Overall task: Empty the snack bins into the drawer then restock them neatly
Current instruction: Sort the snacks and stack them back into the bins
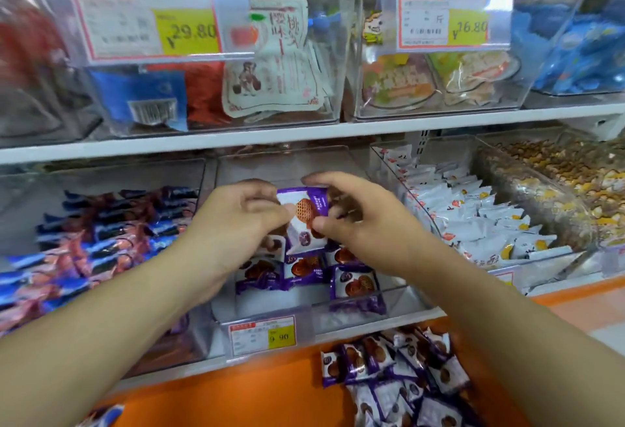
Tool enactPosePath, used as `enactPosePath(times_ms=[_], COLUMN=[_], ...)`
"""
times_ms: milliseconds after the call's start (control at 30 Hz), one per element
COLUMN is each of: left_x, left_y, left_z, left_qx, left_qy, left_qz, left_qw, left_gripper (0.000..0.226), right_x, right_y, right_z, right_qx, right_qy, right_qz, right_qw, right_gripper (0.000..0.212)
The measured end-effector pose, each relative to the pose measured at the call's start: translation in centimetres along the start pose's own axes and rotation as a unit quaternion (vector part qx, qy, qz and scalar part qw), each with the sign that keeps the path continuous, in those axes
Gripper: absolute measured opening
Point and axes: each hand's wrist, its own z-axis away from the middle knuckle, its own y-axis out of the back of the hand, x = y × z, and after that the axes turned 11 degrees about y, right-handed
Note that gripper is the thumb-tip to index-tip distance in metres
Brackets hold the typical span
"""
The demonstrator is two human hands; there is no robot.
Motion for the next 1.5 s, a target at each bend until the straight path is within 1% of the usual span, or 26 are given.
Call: enactPosePath(times_ms=[67,133,200,267,333,367,400,433,500,533,567,633,667,700,767,800,833,900,1000,1100,1200,1267,1367,1400,1433,1500], left_x=[0.1,0.1,0.0,-0.3,-0.6,-0.7,-0.7,-0.6,-0.3,-0.1,0.1,0.3,0.3,0.2,0.0,-0.1,-0.4,-1.1,-2.3,-2.9,-3.2,-3.4,-3.7,-3.8,-3.9,-4.0], left_y=[0.3,0.1,-0.1,-0.2,-0.1,-0.1,-0.1,-0.1,0.0,0.0,0.0,0.3,0.6,1.0,2.5,3.3,4.1,5.4,6.8,7.5,7.8,8.0,8.6,8.8,8.9,9.0], left_z=[-0.3,-0.2,-0.1,-0.1,-0.1,-0.1,-0.1,0.0,0.2,0.4,0.5,0.8,1.1,1.3,2.1,2.5,2.7,2.9,2.8,2.6,2.4,2.3,2.6,2.7,2.8,2.9], left_qx=[0.0,0.003,-0.003,-0.011,-0.004,0.001,0.005,0.007,0.001,-0.006,-0.018,-0.029,-0.019,0.005,0.052,0.06,0.059,0.054,0.034,0.025,0.025,0.024,0.032,0.032,0.031,0.033], left_qy=[-0.011,-0.018,-0.021,-0.02,-0.02,-0.018,-0.015,-0.013,-0.013,-0.011,-0.007,-0.013,-0.033,-0.071,-0.177,-0.214,-0.227,-0.216,-0.183,-0.181,-0.186,-0.187,-0.179,-0.177,-0.177,-0.177], left_qz=[-0.034,-0.056,-0.079,-0.113,-0.157,-0.168,-0.174,-0.181,-0.2,-0.205,-0.204,-0.217,-0.25,-0.313,-0.453,-0.5,-0.532,-0.583,-0.63,-0.638,-0.627,-0.616,-0.606,-0.608,-0.611,-0.616], left_qw=[0.999,0.998,0.997,0.993,0.987,0.986,0.985,0.983,0.98,0.979,0.979,0.976,0.967,0.947,0.872,0.837,0.814,0.781,0.754,0.748,0.757,0.765,0.774,0.773,0.771,0.767], left_gripper=[0.015,0.013,0.019,0.032,0.038,0.038,0.037,0.036,0.037,0.039,0.041,0.045,0.044,0.042,0.037,0.036,0.039,0.049,0.06,0.076,0.078,0.079,0.078,0.079,0.08,0.08], right_x=[0.3,0.5,0.9,0.9,0.6,0.4,0.4,0.5,0.3,0.2,0.1,0.2,0.3,0.5,0.9,1.1,1.4,1.8,2.7,3.2,3.1,2.9,2.8,2.9,3.1,3.7], right_y=[-0.1,-0.4,-0.6,-0.6,-0.5,-0.5,-0.3,-0.2,0.3,0.4,0.4,0.1,0.0,-0.2,-0.6,-1.0,-1.5,-2.7,-3.8,-3.7,-3.4,-3.2,-4.3,-5.1,-6.0,-8.1], right_z=[-0.2,-0.5,-0.6,-0.6,-0.5,-0.5,-0.4,-0.3,0.0,0.1,0.3,0.4,0.4,0.3,0.0,-0.2,-0.4,-0.8,-1.3,-1.5,-2.1,-3.1,-5.4,-6.0,-6.4,-6.9], right_qx=[-0.002,0.024,0.044,0.061,0.055,0.045,0.032,0.015,-0.036,-0.056,-0.068,-0.072,-0.067,-0.065,-0.082,-0.104,-0.133,-0.213,-0.303,-0.324,-0.349,-0.338,-0.228,-0.202,-0.196,-0.219], right_qy=[-0.011,-0.043,-0.073,-0.101,-0.143,-0.149,-0.137,-0.106,-0.013,0.024,0.044,0.03,0.011,-0.008,-0.03,-0.032,-0.028,-0.012,0.004,0.003,0.011,0.012,0.014,0.02,0.033,0.064], right_qz=[0.031,0.04,0.038,-0.006,-0.054,-0.045,-0.004,0.052,0.145,0.166,0.172,0.172,0.168,0.171,0.185,0.191,0.199,0.232,0.288,0.318,0.349,0.328,0.272,0.268,0.274,0.308], right_qw=[0.999,0.998,0.996,0.993,0.987,0.987,0.99,0.993,0.989,0.984,0.982,0.982,0.983,0.983,0.979,0.975,0.971,0.949,0.909,0.891,0.869,0.882,0.935,0.942,0.941,0.923], right_gripper=[0.037,0.025,0.024,0.022,0.02,0.019,0.021,0.029,0.054,0.055,0.048,0.033,0.028,0.026,0.025,0.025,0.025,0.027,0.032,0.03,0.03,0.032,0.035,0.039,0.044,0.052])
